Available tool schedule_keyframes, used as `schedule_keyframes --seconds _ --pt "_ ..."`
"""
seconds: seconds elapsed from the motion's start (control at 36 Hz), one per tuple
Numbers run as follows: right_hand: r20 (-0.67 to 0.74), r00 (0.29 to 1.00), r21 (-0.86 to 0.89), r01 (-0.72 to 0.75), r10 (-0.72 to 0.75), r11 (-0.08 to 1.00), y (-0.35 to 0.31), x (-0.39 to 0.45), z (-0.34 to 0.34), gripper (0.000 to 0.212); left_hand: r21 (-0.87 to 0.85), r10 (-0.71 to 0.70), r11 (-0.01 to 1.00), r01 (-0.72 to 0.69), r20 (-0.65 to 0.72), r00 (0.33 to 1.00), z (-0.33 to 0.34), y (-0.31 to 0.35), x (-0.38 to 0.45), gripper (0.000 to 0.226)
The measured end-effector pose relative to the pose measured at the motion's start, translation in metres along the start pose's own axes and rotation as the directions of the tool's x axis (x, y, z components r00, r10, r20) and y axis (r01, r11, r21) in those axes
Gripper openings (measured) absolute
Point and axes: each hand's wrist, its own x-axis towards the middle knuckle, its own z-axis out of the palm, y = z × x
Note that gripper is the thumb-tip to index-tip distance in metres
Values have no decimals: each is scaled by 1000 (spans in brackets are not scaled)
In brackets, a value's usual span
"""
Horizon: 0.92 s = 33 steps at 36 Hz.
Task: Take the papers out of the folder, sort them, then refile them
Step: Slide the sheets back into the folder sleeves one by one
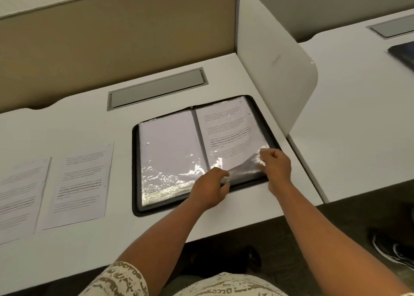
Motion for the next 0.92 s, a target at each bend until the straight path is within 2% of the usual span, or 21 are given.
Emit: schedule_keyframes --seconds 0.14,0.25,0.33,0.42,0.53,0.61,0.67,0.69,0.72,0.81,0.86,0.92 --pt "148 984 99 88 -102 991 -19 -22 35 4 -178 -123 981 81 -241 963 -12 1 -11 23" --pt "314 931 112 158 -186 981 -28 -46 68 13 -297 -216 949 103 -376 901 -29 -3 -22 18" --pt "401 887 101 207 -230 973 -25 -63 90 13 -295 -265 944 149 -406 875 -41 -20 -32 19" --pt "444 849 18 310 -285 951 -16 -75 111 11 -307 -309 934 185 -426 850 -52 -41 -42 20" --pt "490 822 -34 350 -289 936 0 -83 117 13 -427 -411 877 221 -426 806 -54 -55 -45 31" --pt "492 822 -63 363 -288 930 10 -86 116 5 -633 -531 739 232 -335 779 -55 -54 -48 43" --pt "490 827 -104 369 -276 924 17 -86 111 8 -677 -576 690 256 -300 760 -63 -44 -50 45" --pt "476 829 -176 417 -293 892 32 -113 168 8 -734 -601 626 264 -238 763 -88 -101 -64 47" --pt "459 840 -221 424 -290 878 42 -133 205 6 -756 -596 606 249 -224 771 -102 -141 -73 50" --pt "491 824 -266 452 -284 852 53 -141 204 7 -773 -612 575 268 -189 768 -101 -145 -81 59" --pt "513 819 -337 466 -256 818 63 -141 203 11 -796 -636 534 286 -155 756 -98 -145 -86 54" --pt "540 809 -395 488 -233 779 68 -139 200 13 -770 -622 552 319 -125 773 -92 -149 -87 42"
